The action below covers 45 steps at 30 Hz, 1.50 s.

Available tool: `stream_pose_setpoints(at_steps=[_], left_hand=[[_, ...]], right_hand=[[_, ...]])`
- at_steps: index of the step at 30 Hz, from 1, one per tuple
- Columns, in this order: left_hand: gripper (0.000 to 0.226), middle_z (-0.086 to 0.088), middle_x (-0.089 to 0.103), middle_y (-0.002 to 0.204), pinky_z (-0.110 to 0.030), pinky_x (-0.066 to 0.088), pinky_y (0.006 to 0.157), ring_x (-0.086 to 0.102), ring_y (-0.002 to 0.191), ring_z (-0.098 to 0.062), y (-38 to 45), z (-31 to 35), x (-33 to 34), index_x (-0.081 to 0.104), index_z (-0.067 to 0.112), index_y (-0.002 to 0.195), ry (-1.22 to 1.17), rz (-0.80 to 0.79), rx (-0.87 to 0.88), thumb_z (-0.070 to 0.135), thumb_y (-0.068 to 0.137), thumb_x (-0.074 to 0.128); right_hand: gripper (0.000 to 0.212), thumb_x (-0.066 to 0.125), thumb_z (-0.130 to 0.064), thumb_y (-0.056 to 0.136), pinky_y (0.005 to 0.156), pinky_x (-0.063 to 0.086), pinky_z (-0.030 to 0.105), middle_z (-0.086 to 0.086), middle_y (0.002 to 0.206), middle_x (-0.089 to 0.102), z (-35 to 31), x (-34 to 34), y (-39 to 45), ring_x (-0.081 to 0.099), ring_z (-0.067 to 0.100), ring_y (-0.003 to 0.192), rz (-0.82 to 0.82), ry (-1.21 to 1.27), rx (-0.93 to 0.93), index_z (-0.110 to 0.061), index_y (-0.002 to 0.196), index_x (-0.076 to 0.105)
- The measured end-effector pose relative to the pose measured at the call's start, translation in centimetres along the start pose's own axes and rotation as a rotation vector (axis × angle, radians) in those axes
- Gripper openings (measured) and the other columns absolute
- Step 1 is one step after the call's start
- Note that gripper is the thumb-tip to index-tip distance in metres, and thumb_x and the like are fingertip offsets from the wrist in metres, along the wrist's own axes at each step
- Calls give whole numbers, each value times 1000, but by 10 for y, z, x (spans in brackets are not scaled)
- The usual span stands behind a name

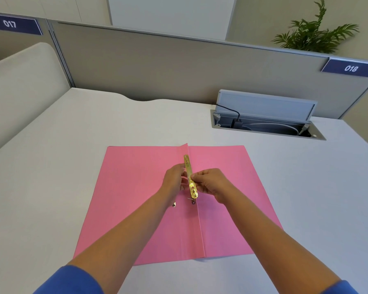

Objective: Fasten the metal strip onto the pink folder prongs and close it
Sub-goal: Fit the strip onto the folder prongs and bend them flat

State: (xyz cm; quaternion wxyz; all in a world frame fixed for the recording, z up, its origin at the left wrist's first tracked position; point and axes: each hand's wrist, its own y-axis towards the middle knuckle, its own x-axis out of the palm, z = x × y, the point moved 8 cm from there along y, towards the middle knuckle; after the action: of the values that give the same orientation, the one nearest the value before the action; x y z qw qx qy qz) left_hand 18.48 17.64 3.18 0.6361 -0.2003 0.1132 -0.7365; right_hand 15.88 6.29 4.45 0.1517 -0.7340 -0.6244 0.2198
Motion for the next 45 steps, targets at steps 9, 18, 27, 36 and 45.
stream_pose_setpoints(at_steps=[9, 18, 27, 36, 45], left_hand=[[17, -9, 65, 73, -28, 50, 59, 59, 61, -19, 6, -4, 0, 61, 8, 83, -140, -19, -51, -3, 82, 49], [16, -1, 70, 50, -19, 49, 39, 62, 39, -9, 13, -8, -8, 59, 4, 86, -220, 14, -117, -6, 86, 47], [15, 0, 70, 49, -15, 47, 39, 60, 37, -7, 14, -7, -9, 59, 5, 83, -215, -22, -133, -5, 87, 49], [15, 1, 71, 52, -18, 48, 43, 60, 42, -7, 11, -7, -6, 62, 5, 84, -184, -55, -165, -4, 87, 50], [18, 2, 72, 56, -18, 46, 36, 59, 43, -9, 6, -8, -2, 61, 7, 82, -169, -74, -156, -3, 89, 48]], right_hand=[[19, 63, -4, 86, 46, 52, 12, 8, 66, 61, 0, 5, -2, 56, 10, 52, -23, 17, -17, -8, 68, 62], [18, 56, -9, 90, 61, 51, 16, 9, 78, 63, 4, -1, -8, 55, 10, 63, -39, -133, -97, 5, 94, 68], [43, 51, 10, 83, 82, 48, 5, -3, 109, 66, 34, 12, -25, 61, 6, 97, -314, -383, -268, -10, 118, 64], [21, 56, -9, 91, 72, 40, -6, -4, 90, 70, 40, 11, -15, 59, -10, 76, -117, -363, -382, -6, 102, 74], [24, 54, -12, 90, 83, 50, 30, -12, 71, 68, 38, 18, -9, 59, 10, 74, -51, -449, -390, -16, 97, 76]])
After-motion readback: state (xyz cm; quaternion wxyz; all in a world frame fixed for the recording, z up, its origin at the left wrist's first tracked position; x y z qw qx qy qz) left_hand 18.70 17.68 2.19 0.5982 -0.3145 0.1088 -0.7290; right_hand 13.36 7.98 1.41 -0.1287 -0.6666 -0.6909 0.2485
